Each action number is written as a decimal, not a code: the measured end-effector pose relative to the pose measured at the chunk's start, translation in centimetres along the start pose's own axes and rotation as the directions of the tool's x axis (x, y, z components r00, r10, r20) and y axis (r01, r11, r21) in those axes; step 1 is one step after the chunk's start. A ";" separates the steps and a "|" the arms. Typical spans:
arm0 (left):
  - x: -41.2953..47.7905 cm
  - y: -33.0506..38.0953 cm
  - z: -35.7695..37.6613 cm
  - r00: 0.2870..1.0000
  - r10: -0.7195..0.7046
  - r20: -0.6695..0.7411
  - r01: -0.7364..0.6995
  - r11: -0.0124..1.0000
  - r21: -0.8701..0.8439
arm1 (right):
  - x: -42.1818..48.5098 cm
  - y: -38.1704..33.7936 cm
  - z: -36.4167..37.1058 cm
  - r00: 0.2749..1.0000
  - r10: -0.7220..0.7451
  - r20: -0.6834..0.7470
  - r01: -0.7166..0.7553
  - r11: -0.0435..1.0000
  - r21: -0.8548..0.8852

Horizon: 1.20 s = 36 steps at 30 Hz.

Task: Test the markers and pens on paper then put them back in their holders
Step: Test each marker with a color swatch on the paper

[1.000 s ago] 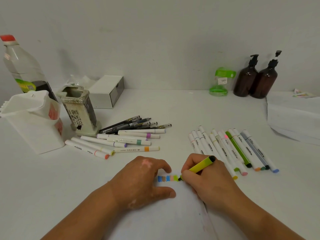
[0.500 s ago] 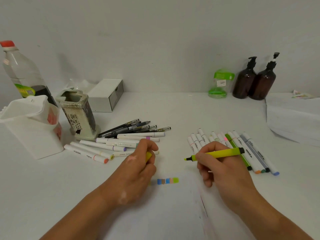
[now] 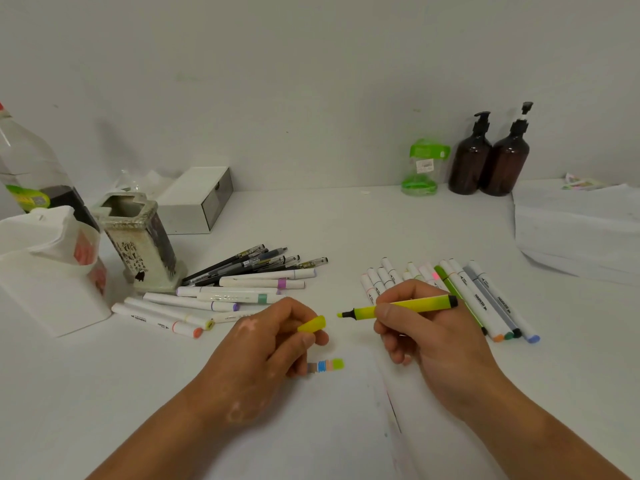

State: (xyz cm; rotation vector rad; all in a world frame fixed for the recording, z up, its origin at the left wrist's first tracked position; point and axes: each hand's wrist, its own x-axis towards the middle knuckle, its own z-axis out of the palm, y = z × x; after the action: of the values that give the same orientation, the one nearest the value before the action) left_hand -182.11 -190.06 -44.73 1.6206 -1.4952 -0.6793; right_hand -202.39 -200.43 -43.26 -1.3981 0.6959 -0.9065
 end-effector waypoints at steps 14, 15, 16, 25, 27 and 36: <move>-0.2 0.5 0.4 0.999 0.008 -0.032 -0.011 0.996 -0.086 | -0.4 0.3 0.3 0.988 0.028 0.151 -0.021 0.999 -0.050; -0.2 0.5 0.4 0.999 0.004 -0.040 -0.008 0.993 -0.114 | -0.5 0.2 0.4 0.988 0.029 0.153 -0.023 0.999 -0.041; -0.2 0.5 0.3 0.999 0.001 -0.047 -0.007 0.990 -0.142 | -0.5 0.1 0.4 0.988 0.030 0.154 -0.026 0.999 -0.031; -0.3 0.6 0.0 1.000 -0.001 0.012 0.004 0.966 -0.257 | -0.7 -0.3 0.2 0.979 0.057 0.194 -0.055 0.998 -0.014; -0.2 0.6 0.0 1.000 -0.005 0.005 0.006 0.969 -0.248 | -0.6 -0.1 0.1 0.978 0.055 0.200 -0.049 0.998 -0.033; 0.3 -0.2 -0.4 0.995 -0.051 -0.081 0.038 0.987 -0.154 | -0.4 0.0 -1.1 0.957 0.089 0.275 0.049 0.888 -0.458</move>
State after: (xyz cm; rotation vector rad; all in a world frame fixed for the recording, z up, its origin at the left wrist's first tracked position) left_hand -181.61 -190.22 -44.64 1.5505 -1.3174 -0.7222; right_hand -203.52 -200.67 -43.34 -1.8985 0.7256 -0.5120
